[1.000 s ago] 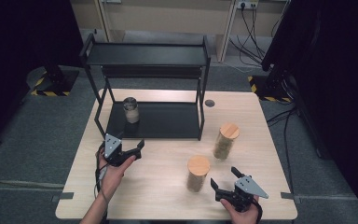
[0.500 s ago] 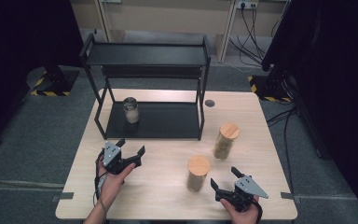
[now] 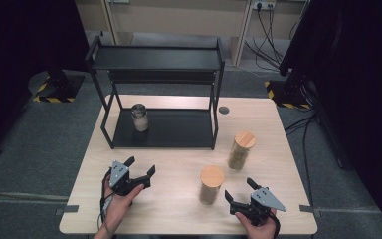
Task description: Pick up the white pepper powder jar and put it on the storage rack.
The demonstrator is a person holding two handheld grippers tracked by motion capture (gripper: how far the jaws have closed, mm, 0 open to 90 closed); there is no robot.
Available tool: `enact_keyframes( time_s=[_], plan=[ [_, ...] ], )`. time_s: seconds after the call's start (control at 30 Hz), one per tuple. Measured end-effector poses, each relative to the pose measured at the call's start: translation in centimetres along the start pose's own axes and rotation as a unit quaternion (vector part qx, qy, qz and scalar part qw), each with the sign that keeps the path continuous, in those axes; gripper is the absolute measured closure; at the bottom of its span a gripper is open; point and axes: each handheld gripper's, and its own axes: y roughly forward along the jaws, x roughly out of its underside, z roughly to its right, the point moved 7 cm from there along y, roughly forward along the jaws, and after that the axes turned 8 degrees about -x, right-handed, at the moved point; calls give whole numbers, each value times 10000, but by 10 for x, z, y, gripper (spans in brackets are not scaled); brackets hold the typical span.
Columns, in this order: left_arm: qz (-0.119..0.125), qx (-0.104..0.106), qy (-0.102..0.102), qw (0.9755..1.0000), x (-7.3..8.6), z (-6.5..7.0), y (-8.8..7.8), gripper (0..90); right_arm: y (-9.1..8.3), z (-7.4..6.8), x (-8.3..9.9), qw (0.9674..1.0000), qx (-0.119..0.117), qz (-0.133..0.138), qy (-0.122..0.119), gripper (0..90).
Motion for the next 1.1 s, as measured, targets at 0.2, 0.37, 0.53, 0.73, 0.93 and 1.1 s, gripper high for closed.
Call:
enact_keyframes(
  time_s=[0.2, 0.37, 0.53, 0.73, 0.93, 1.1],
  plan=[
    [-32, 38, -51, 10000, 10, 2, -5, 96, 0, 0, 0, 10000, 5, 0, -11, 54],
    [17, 48, -17, 10000, 11, 4, -9, 96, 0, 0, 0, 10000, 10, -9, 6, 53],
    [68, 27, 70, 9999, 11, 7, -10, 96, 0, 0, 0, 10000, 12, -1, -8, 53],
    [113, 7, 31, 9999, 11, 7, -10, 96, 0, 0, 0, 10000, 9, -12, 2, 53],
    [122, 5, 124, 9998, 11, 8, -10, 96, 1, 0, 0, 10000, -3, -32, 12, 50],
    [155, 12, 158, 9998, 11, 9, -11, 96, 0, -2, 0, 9999, -100, 7, -45, 39]
  ],
)
